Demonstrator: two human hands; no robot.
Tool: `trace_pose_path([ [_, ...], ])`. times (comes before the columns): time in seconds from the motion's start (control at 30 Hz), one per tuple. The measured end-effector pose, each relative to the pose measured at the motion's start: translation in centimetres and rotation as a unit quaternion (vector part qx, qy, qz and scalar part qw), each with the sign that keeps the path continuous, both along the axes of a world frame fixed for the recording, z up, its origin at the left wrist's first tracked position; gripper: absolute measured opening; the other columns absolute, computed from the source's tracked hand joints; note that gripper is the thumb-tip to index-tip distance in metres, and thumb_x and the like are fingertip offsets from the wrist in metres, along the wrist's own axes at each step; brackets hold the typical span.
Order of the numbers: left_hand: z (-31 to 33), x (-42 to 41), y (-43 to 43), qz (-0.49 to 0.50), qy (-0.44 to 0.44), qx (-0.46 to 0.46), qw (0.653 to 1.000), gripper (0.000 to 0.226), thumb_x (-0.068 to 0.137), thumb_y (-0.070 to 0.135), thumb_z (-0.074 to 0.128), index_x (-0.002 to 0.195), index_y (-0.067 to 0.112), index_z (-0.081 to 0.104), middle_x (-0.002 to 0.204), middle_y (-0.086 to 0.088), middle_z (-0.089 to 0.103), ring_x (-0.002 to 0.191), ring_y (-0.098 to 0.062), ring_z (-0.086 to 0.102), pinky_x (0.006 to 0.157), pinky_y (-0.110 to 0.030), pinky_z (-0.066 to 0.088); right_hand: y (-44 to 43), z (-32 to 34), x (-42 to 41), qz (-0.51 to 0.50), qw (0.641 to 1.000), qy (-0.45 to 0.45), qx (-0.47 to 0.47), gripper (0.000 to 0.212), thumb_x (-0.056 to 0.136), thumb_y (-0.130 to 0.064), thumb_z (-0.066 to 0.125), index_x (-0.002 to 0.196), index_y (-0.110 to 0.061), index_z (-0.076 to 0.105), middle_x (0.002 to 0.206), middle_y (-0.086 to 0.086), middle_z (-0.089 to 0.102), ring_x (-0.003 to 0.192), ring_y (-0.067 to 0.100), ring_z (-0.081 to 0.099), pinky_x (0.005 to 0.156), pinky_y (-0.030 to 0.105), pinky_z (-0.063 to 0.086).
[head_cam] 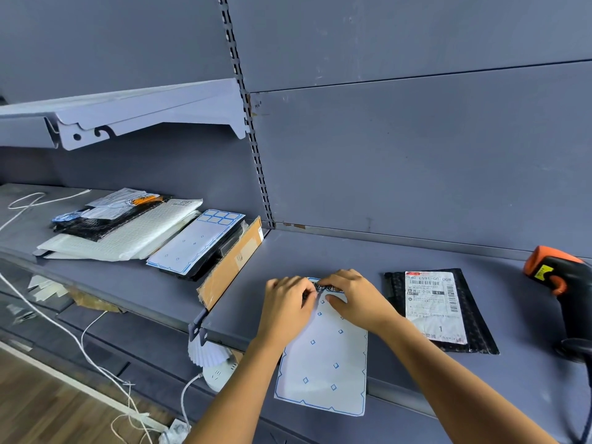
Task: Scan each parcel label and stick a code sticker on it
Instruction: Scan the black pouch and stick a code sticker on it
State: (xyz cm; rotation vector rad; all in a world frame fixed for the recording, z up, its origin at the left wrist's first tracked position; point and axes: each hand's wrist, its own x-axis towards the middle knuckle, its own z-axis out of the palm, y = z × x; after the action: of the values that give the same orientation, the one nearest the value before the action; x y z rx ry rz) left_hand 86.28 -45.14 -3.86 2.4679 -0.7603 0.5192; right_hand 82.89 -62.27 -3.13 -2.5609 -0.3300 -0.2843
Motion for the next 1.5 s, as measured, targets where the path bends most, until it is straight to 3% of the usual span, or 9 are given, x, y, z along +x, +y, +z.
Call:
trace_pose_path([
  [0.27, -0.1, 0.0, -0.1, 0.010, -0.008, 0.016, 1.000, 0.015, 0.087, 0.025, 0.051, 0.075, 0.018, 0.058, 0.071, 0.007, 0.063, 0.068, -0.016, 0.056, 0.074, -0.031, 0.033, -0.1, -0.4, 0.1, 0.007, 1.000, -0.028, -0.006, 0.024, 0.094, -0.012, 0.049, 0.106, -0.011, 0.069, 0.116, 0.001, 0.064, 0.101, 0.024, 0.051, 0.086, 0.020, 0.036],
  [0.43, 0.0, -0.1, -0.1, 0.012, -0.014, 0.019, 1.000, 0.012, 0.088, 0.020, 0.058, 0.076, 0.018, 0.059, 0.071, 0.006, 0.063, 0.067, -0.016, 0.056, 0.074, -0.029, 0.030, -0.1, -0.3, 0.1, 0.005, 1.000, -0.028, 0.002, 0.024, 0.094, -0.011, 0.050, 0.106, -0.011, 0.070, 0.118, 0.002, 0.063, 0.102, 0.024, 0.051, 0.087, 0.022, 0.037],
  [0.73, 0.2, -0.2, -0.1, 0.013, -0.004, -0.008, 1.000, 0.014, 0.085, 0.024, 0.053, 0.072, 0.018, 0.058, 0.068, 0.008, 0.062, 0.064, -0.015, 0.056, 0.073, -0.027, 0.027, -0.1, -0.3, 0.1, -0.005, 1.000, -0.014, 0.007, 0.026, 0.095, -0.015, 0.049, 0.111, -0.013, 0.069, 0.122, -0.003, 0.063, 0.108, 0.022, 0.050, 0.091, 0.023, 0.040],
  [0.93, 0.3, -0.3, 0.1, 0.013, 0.010, -0.046, 0.999, 0.015, 0.084, 0.022, 0.051, 0.072, 0.015, 0.057, 0.066, 0.007, 0.063, 0.059, -0.013, 0.053, 0.074, -0.026, 0.030, 0.0, -0.4, 0.0, 0.000, 0.999, -0.034, -0.003, 0.026, 0.094, -0.012, 0.048, 0.104, -0.011, 0.072, 0.119, -0.003, 0.064, 0.102, 0.025, 0.051, 0.083, 0.017, 0.035],
  [1.03, 0.4, -0.1, 0.2, 0.013, 0.037, -0.092, 0.995, 0.011, 0.085, 0.013, 0.057, 0.074, 0.011, 0.060, 0.066, 0.005, 0.064, 0.055, -0.013, 0.051, 0.065, -0.028, 0.040, 0.1, -0.4, 0.0, 0.003, 0.998, -0.054, -0.011, 0.022, 0.092, -0.011, 0.052, 0.100, -0.008, 0.072, 0.114, 0.000, 0.066, 0.098, 0.025, 0.053, 0.082, 0.017, 0.033],
  [1.2, 0.9, -0.4, 0.6, 0.037, 0.107, -0.137, 0.984, 0.008, 0.090, 0.009, 0.057, 0.084, 0.006, 0.061, 0.076, 0.000, 0.065, 0.066, -0.011, 0.057, 0.056, -0.007, 0.039, 0.2, -0.4, -0.1, 0.002, 0.997, -0.068, -0.019, 0.020, 0.091, -0.011, 0.053, 0.096, -0.008, 0.072, 0.111, 0.002, 0.067, 0.096, 0.027, 0.054, 0.084, 0.024, 0.041],
  [1.5, 1.3, -0.7, 0.6, 0.063, 0.104, -0.129, 0.984, 0.011, 0.093, 0.016, 0.052, 0.085, 0.011, 0.056, 0.068, 0.000, 0.062, 0.057, -0.014, 0.052, 0.052, -0.018, 0.036, 0.5, -0.2, -0.2, 0.000, 0.997, -0.073, -0.030, 0.021, 0.091, -0.013, 0.052, 0.095, -0.008, 0.072, 0.105, 0.003, 0.068, 0.094, 0.026, 0.054, 0.084, 0.029, 0.045],
])
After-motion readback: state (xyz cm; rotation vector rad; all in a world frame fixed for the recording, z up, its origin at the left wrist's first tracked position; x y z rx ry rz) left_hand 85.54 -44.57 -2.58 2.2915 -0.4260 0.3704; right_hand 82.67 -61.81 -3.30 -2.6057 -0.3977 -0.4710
